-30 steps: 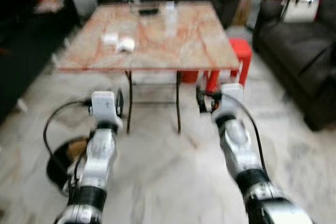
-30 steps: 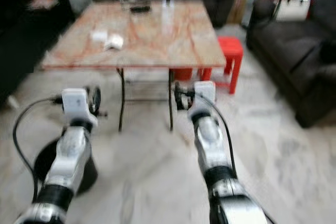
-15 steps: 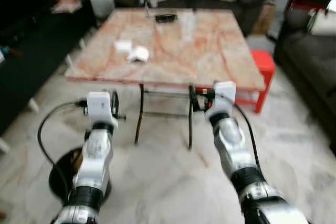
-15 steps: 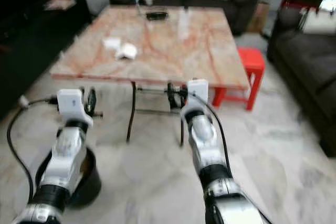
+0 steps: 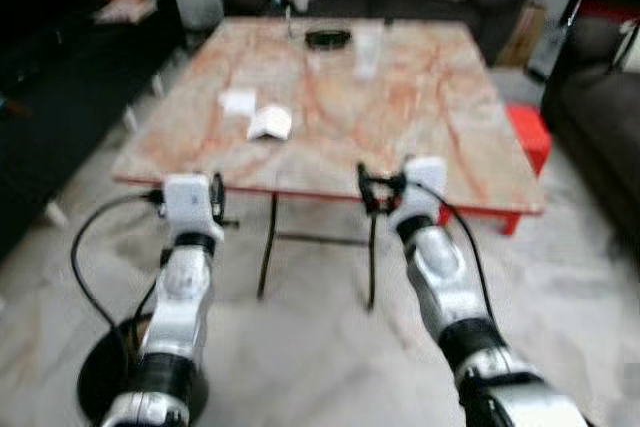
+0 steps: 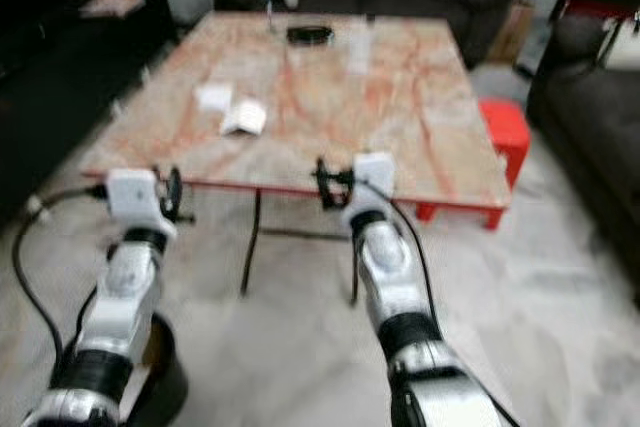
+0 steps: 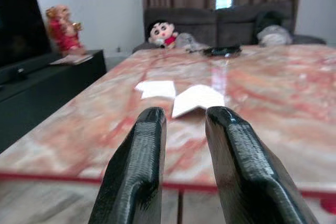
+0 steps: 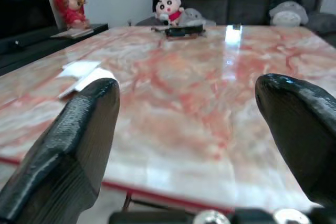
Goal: Picking trash to rubbish bin
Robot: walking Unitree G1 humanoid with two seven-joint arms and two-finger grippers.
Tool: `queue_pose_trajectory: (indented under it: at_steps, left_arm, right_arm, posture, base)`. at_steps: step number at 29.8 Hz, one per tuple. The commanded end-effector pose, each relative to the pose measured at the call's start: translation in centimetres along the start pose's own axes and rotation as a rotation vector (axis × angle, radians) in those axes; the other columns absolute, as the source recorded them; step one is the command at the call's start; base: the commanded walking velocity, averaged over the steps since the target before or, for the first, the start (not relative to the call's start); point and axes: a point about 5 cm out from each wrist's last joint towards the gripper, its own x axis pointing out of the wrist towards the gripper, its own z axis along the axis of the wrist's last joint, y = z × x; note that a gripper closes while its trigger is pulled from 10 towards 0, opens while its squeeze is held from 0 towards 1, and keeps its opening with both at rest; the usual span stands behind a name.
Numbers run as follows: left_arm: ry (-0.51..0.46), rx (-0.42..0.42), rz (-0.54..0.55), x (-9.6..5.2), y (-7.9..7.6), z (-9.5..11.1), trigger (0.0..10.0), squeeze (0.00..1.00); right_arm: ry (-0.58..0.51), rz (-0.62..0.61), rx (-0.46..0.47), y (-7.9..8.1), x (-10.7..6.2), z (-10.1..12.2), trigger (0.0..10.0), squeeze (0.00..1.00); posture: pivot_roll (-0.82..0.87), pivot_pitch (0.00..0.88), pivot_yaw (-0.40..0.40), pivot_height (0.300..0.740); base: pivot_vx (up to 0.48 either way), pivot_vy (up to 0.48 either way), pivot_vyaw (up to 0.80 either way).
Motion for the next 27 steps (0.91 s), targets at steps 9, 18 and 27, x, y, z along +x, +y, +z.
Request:
queue_pose_trajectory:
  at_steps: [9, 18, 27]
  left_arm:
    - [0.005, 0.034, -0.011, 0.08, 0.5, 0.04, 10.0, 0.0]
    - [-0.008, 0.034, -0.013, 0.15, 0.24, 0.25, 10.0, 0.0]
    - [-0.012, 0.043, -0.017, 0.13, 0.02, 0.33, 10.0, 0.0]
  right_arm:
    - [-0.008, 0.028, 0.016, 1.12, 0.54, 0.52, 10.0, 0.0]
    - [-0.018, 0.029, 0.009, 1.05, 0.51, 0.63, 10.0, 0.0]
    - [-0.019, 0.027, 0.015, 1.01, 0.48, 0.62, 10.0, 0.0]
  posture:
    - [-0.02, 0.0, -0.011, 0.74]
    - [-0.02, 0.0, -0.01, 0.74]
    - [-0.02, 0.0, -0.009, 0.74]
  base:
    - [0.472, 0.0, -0.5]
    - [0.472, 0.0, 0.0]
    - [0.472, 0.0, 0.0]
